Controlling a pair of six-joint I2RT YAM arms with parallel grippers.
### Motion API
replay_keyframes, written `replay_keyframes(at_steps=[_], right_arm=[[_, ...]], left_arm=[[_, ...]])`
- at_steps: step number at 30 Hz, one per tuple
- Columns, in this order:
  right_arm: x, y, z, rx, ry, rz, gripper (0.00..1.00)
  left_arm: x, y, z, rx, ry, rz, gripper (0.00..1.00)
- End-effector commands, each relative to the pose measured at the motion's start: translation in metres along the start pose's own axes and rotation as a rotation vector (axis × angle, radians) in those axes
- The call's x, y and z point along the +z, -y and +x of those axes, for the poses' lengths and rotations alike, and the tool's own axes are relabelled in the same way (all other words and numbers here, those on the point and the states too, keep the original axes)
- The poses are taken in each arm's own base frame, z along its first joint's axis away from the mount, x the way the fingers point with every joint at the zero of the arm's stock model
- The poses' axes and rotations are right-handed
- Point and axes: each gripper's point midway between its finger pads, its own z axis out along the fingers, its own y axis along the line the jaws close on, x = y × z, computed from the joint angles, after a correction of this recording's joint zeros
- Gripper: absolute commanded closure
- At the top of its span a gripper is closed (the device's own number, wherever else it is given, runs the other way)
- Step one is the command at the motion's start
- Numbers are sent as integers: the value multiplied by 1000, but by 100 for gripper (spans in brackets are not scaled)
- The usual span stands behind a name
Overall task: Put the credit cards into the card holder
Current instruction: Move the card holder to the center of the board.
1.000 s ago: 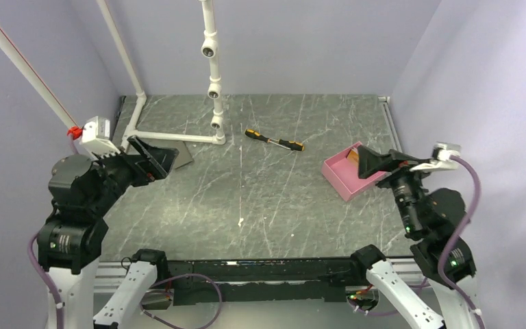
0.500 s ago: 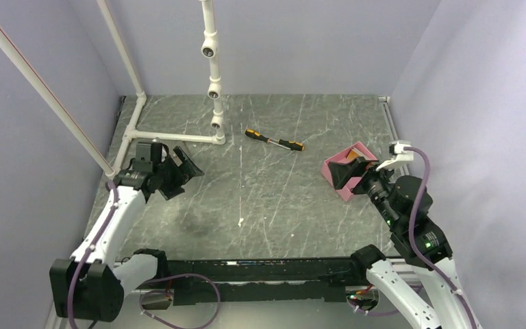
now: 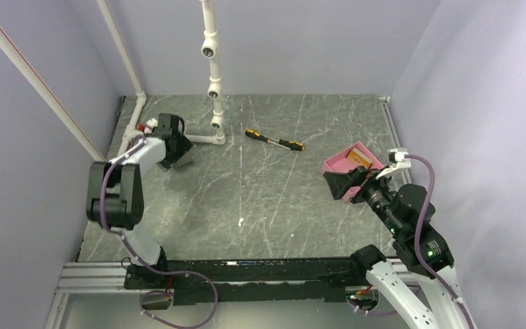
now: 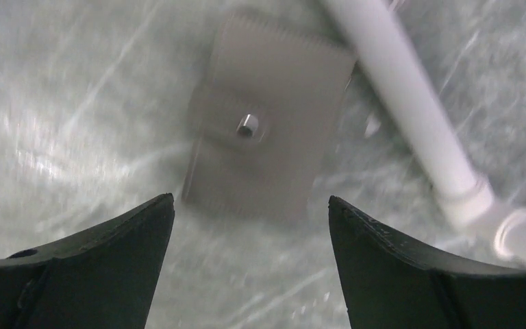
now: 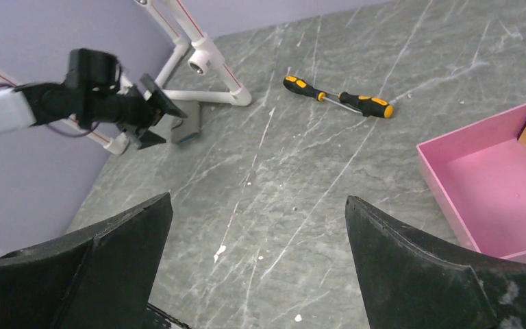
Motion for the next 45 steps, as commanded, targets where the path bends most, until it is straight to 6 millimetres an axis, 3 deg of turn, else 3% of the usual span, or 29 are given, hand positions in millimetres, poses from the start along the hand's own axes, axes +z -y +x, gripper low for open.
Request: replay_keyframes(at_steps=[1, 3, 11, 16, 21, 25, 29, 34, 40, 42, 45], right_arm=[[-19, -3, -16, -12, 55, 2, 0], [-22, -1, -17, -22, 66, 8, 0], [-12, -1, -13, -38, 51, -2, 0], [-1, -4, -6, -30, 18, -21, 0], [4, -3, 5, 9, -6, -27, 0], [11, -7, 20, 18, -54, -69, 0], [23, -7, 40, 0, -146, -92, 0], [39, -5, 77, -19, -284, -136, 0], [59, 4, 123, 33, -418, -142, 0], [67, 8, 135, 54, -462, -111, 0], [79, 5, 156, 62, -547, -53, 2]], left_arm=[[15, 0, -55, 160, 88, -155, 9], [23, -8, -48, 202, 14, -172, 9], [45, 3, -24, 304, -109, -28, 11], [56, -2, -15, 299, -197, -12, 37], [45, -15, 7, 251, -247, 14, 70], [17, -14, 28, 241, -253, 106, 76], [-22, 0, 69, 343, -260, 190, 78], [-72, 10, 141, 469, -316, 297, 78], [-128, 1, 224, 508, -453, 471, 77], [-143, -2, 241, 522, -479, 522, 76], [-160, -2, 250, 521, -487, 579, 76]])
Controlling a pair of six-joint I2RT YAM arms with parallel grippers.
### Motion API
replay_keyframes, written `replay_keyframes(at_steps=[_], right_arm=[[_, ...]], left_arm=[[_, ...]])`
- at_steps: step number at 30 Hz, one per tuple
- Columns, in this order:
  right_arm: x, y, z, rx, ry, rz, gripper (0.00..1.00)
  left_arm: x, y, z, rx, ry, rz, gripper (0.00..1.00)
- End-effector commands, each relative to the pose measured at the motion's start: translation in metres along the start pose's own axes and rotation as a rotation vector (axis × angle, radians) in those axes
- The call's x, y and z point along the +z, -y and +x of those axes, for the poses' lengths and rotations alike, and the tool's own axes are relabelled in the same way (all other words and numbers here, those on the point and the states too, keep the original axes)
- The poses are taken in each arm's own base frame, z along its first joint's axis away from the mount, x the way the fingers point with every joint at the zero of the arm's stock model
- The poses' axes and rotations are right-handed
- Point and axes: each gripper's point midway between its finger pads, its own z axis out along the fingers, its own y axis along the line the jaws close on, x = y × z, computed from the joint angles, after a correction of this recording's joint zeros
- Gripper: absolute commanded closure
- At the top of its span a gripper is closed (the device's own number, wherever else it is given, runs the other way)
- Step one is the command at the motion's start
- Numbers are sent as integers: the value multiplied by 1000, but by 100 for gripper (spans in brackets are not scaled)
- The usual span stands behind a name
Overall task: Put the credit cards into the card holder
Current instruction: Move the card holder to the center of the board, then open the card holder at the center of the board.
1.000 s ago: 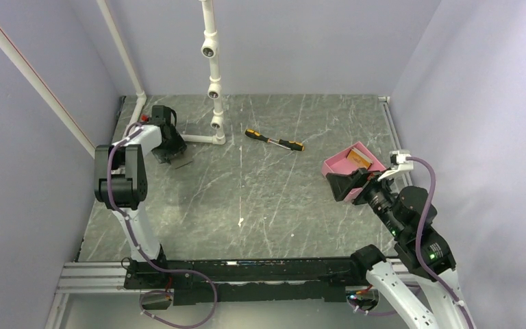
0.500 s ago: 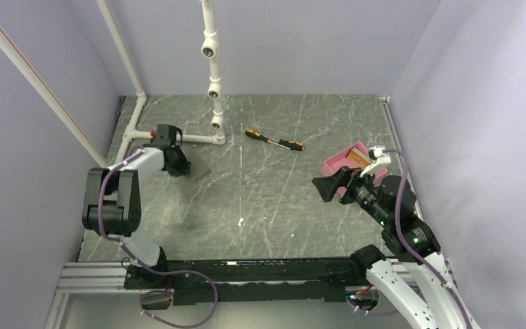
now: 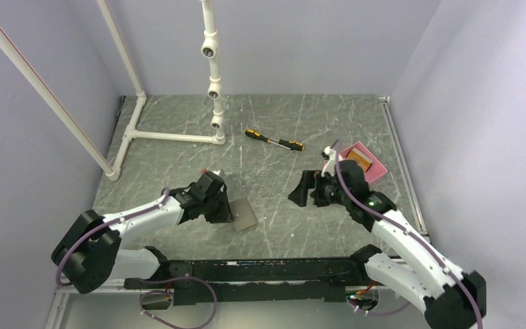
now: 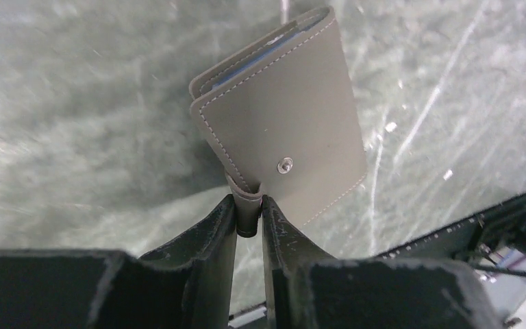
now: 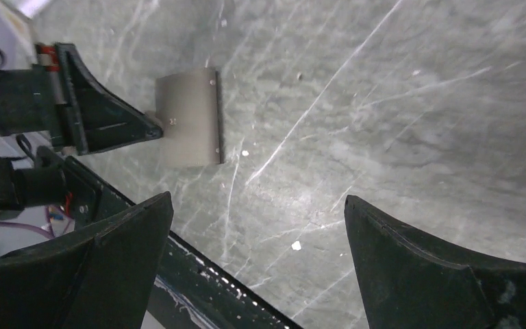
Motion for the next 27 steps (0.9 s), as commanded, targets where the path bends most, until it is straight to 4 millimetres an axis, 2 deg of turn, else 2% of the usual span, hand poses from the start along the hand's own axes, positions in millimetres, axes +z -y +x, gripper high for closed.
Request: replay_keyframes(at_steps=[1, 4, 11, 15, 18, 22, 27], right_arm=[[26, -19, 0, 5, -35, 0, 3], [44, -30, 15, -23, -90, 45, 9], [66, -61, 38, -254, -89, 57, 8], [74, -67, 54, -314, -116, 50, 4], [78, -62, 60, -293, -126, 73, 2], [80, -58, 60, -266, -112, 90, 0], [88, -71, 68, -217, -153, 42, 4]], left_arm=[[-15, 37, 3, -37, 46, 159, 76], [-23, 48, 7, -57, 59, 253, 76], [-61, 83, -1, -56, 136, 482, 84], [-83, 100, -6, -41, 150, 561, 92], [-95, 108, -8, -27, 142, 580, 96], [-88, 96, -3, -22, 100, 488, 99], [-73, 83, 12, -44, 47, 462, 100]])
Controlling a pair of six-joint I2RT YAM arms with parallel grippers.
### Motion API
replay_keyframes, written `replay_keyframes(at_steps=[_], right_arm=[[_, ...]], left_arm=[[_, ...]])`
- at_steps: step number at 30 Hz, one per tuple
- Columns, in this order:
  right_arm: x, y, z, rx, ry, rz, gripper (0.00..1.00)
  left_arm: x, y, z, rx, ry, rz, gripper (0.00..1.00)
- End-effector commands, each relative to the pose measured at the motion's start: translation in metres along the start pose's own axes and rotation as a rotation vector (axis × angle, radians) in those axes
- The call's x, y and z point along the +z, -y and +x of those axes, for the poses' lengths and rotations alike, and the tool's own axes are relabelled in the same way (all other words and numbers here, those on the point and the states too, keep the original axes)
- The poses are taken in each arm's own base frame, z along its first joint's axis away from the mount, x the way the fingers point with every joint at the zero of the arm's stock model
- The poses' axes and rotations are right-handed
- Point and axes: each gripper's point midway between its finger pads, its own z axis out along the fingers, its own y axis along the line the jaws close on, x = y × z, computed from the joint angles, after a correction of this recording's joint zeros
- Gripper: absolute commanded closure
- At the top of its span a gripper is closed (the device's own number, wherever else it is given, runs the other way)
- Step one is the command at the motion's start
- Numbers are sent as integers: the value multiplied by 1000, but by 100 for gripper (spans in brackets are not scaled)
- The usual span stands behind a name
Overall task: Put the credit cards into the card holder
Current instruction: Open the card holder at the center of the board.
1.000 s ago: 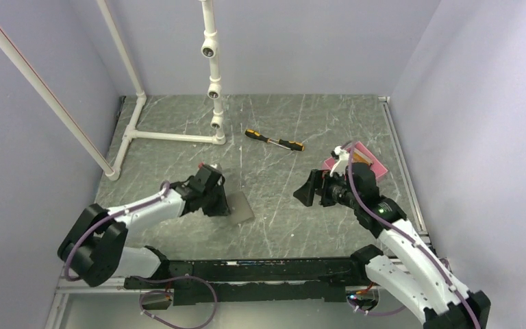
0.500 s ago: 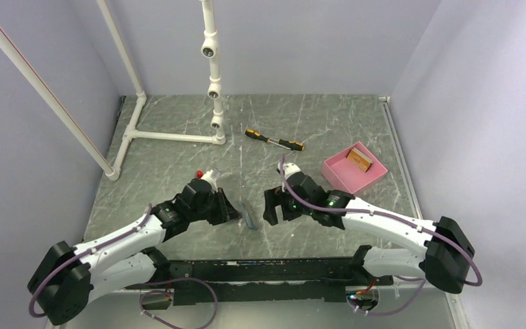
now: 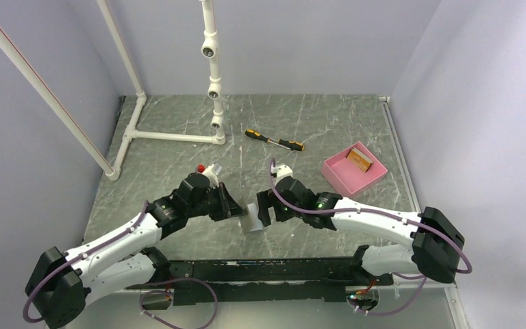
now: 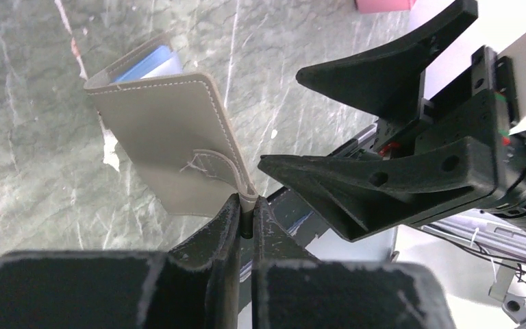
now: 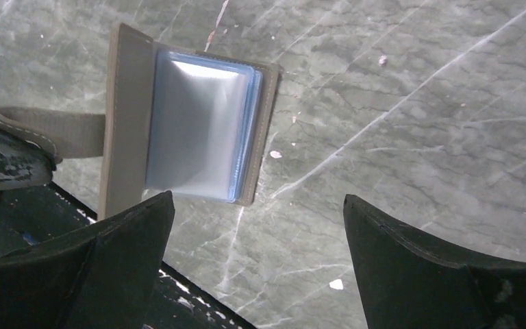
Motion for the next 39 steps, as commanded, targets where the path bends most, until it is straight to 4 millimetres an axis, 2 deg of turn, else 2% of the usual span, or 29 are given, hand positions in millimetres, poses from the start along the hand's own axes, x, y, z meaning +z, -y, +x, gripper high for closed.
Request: replay_keyframes(at_steps=[1, 4, 8, 11, 13, 20, 22, 24, 27, 30, 33, 35, 39], right_arm=[[5, -21, -17, 72, 45, -72, 5], [6, -28, -20, 116, 61, -111, 8], [8, -35, -19, 158, 39, -159, 14], [14, -33, -18, 208, 17, -188, 24], [19, -35, -15, 234, -11, -231, 28], [38, -42, -5, 256, -96, -311, 32], [44, -43, -2, 253, -120, -310, 35], [47, -48, -1, 245, -138, -332, 44], [48, -52, 0, 241, -148, -349, 48], [46, -51, 0, 226, -139, -351, 47], [45, -50, 3, 209, -147, -346, 47], [45, -49, 4, 200, -152, -337, 47], [43, -52, 5, 172, -148, -347, 48]], left_arm=[[0, -11, 14, -16, -39, -10, 100], [-5, -40, 20, -46, -24, -119, 100], [-20, -91, 29, -91, 0, -354, 100], [-29, -121, 38, -160, 15, -491, 100], [-29, -133, 43, -207, 15, -537, 100], [-38, -162, 59, -297, 4, -687, 100], [-34, -156, 60, -285, -17, -649, 98], [-34, -141, 55, -254, -12, -578, 83], [-52, -126, 42, -204, 35, -540, 57], [-67, -109, 32, -153, 63, -491, 44], [-71, -82, 26, -114, 64, -379, 37], [-68, -54, 23, -84, 54, -244, 35], [-60, 0, 13, -31, 39, -6, 40]])
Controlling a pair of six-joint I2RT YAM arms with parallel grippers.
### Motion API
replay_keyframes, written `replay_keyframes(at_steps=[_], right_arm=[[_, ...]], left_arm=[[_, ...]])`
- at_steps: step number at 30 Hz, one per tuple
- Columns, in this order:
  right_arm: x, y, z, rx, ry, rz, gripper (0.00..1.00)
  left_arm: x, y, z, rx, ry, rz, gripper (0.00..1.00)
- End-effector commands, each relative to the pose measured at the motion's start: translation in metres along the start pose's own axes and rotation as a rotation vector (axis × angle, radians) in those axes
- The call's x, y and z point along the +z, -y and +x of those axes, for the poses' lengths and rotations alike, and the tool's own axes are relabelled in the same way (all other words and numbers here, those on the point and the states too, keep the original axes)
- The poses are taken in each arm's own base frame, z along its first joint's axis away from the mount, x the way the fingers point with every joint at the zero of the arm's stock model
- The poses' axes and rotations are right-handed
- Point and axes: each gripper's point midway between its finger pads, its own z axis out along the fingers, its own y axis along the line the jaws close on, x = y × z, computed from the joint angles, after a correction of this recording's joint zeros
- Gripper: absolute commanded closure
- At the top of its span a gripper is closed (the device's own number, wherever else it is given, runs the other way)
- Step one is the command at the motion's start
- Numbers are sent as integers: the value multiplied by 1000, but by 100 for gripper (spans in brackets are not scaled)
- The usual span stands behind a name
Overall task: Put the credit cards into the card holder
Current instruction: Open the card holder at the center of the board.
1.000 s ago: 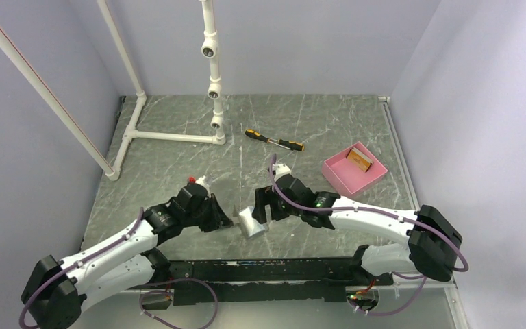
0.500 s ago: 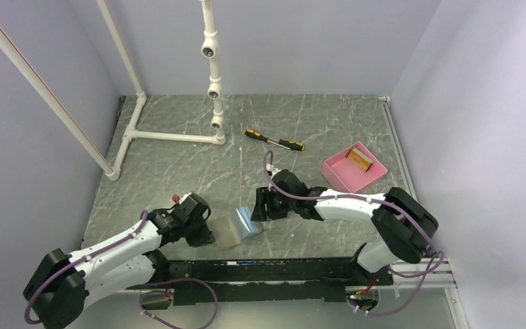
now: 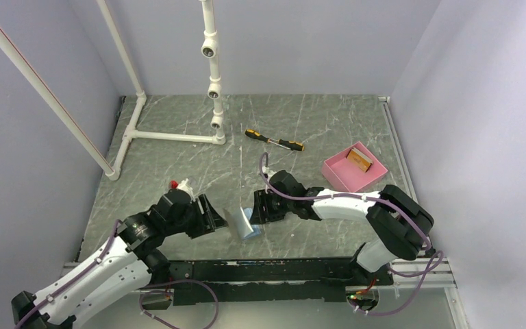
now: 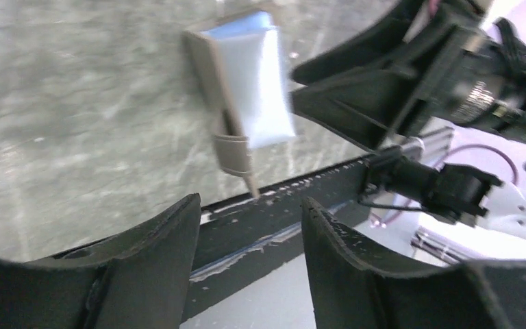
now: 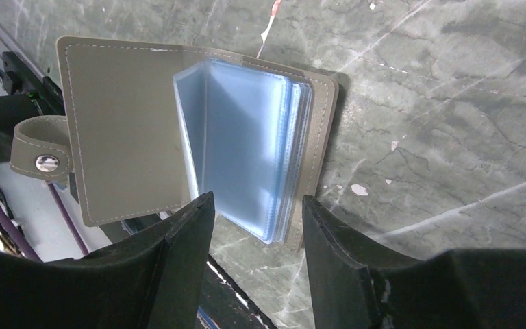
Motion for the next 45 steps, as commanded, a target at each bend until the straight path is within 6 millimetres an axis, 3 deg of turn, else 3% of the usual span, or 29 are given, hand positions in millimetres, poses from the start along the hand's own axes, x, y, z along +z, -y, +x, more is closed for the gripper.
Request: replay_keyframes(at_steps=[1, 4, 7, 14, 17, 21, 26, 31, 35, 40, 45], right_arm=[[-6, -27, -19, -78, 58, -72, 50], [-7, -40, -19, -99, 57, -117, 58], [-9, -59, -21, -134, 62, -169, 67], [4, -106, -15, -173, 52, -324, 73], [20, -112, -9, -116, 10, -377, 72], [37, -107, 5, -51, -48, -409, 70], [40, -99, 16, -15, -80, -406, 59], [36, -89, 20, -13, -63, -370, 49], [31, -85, 21, -29, -62, -351, 47], [12, -68, 7, -68, 9, -225, 45], [-7, -46, -12, -69, 71, -95, 40]], left_arm=[[-11, 68, -6, 88, -28, 273, 44], [-6, 76, -13, 99, -26, 257, 59], [-2, 73, -19, 97, -10, 204, 66], [-19, 48, -29, 19, 100, 133, 63], [-26, 44, -28, -1, 120, 152, 61], [-16, 44, -20, 0, 77, 170, 65], [11, 43, -18, 13, 41, 133, 77], [45, 20, -16, 5, 30, 28, 79], [63, -3, -10, 19, 2, -78, 84], [69, -38, 6, -16, -43, -191, 89], [72, -53, 19, -80, -36, -156, 89]])
